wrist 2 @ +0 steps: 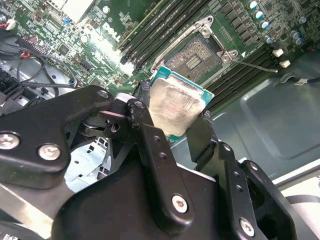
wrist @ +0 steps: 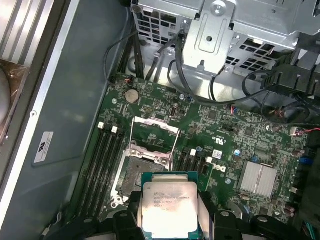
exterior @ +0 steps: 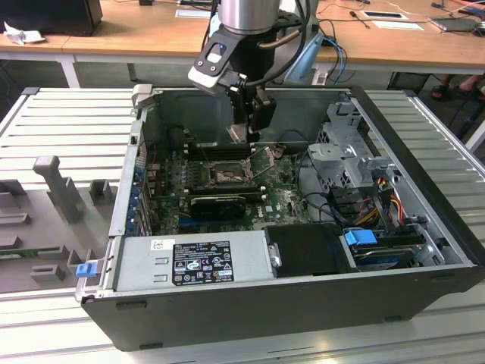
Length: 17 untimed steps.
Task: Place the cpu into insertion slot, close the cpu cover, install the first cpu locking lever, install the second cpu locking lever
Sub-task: 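Place the cpu into insertion slot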
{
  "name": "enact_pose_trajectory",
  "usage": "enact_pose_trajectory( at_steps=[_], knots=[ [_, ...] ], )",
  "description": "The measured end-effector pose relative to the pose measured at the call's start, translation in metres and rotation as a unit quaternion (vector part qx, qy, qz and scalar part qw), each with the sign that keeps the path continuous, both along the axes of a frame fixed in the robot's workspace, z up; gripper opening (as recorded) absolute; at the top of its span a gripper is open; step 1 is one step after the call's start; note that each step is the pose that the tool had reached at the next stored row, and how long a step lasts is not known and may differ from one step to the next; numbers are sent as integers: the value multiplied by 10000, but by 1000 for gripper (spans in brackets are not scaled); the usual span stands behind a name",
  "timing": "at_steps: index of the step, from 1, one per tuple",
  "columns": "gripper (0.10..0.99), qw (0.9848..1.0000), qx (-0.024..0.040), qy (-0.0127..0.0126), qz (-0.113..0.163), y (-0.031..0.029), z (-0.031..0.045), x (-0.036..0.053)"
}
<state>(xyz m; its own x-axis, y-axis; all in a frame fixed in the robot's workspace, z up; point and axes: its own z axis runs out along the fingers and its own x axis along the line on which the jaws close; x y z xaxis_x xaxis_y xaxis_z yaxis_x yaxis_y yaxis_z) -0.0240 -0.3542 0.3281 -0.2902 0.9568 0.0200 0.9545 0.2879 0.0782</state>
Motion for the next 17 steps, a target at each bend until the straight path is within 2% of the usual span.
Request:
enact_pose_trajectory(
  at_steps=[17],
  knots=[
    [533, 10000, -1, 1, -18, 0, -77, 0]
  ],
)
